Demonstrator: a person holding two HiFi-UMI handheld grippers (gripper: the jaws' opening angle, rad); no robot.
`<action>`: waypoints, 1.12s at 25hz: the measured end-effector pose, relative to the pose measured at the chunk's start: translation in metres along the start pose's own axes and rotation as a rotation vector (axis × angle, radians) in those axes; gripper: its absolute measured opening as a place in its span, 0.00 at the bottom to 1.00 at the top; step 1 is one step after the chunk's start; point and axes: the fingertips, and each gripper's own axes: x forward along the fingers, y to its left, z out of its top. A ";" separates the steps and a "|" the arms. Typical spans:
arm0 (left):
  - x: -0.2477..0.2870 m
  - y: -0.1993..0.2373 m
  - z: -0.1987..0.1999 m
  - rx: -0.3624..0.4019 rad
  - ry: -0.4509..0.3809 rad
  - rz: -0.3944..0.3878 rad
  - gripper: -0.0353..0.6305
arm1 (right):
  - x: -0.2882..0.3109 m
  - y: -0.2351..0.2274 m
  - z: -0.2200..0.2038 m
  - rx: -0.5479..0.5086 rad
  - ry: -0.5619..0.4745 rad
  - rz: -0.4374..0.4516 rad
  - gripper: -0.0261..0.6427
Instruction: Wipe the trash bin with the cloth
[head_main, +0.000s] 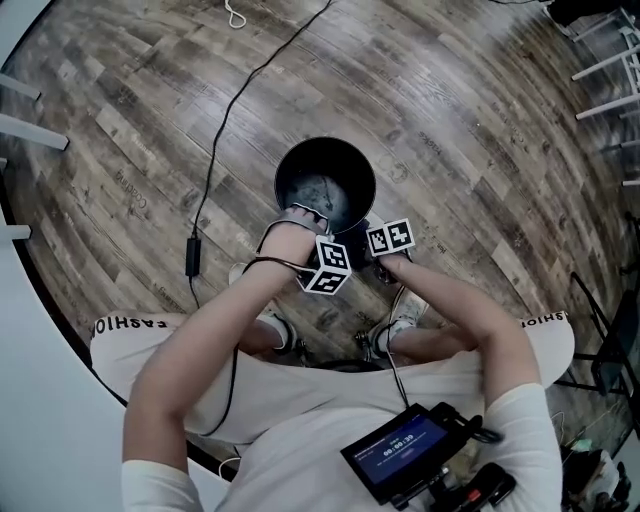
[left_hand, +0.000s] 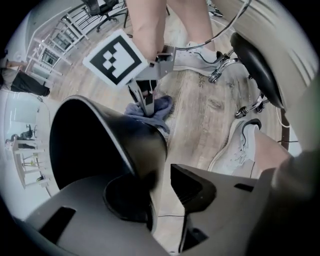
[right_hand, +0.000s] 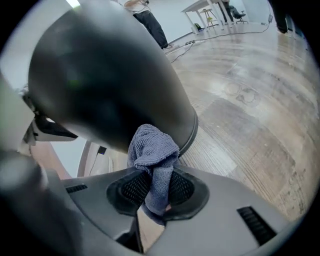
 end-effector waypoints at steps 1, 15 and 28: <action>-0.002 0.001 -0.004 0.009 -0.007 -0.002 0.26 | -0.012 0.009 0.003 -0.005 -0.005 0.015 0.15; 0.008 -0.009 -0.021 0.204 0.080 0.056 0.11 | -0.110 0.118 0.041 -0.021 -0.183 0.195 0.15; 0.003 0.000 0.006 0.002 0.033 0.002 0.11 | -0.006 0.012 0.018 -0.025 -0.076 0.057 0.15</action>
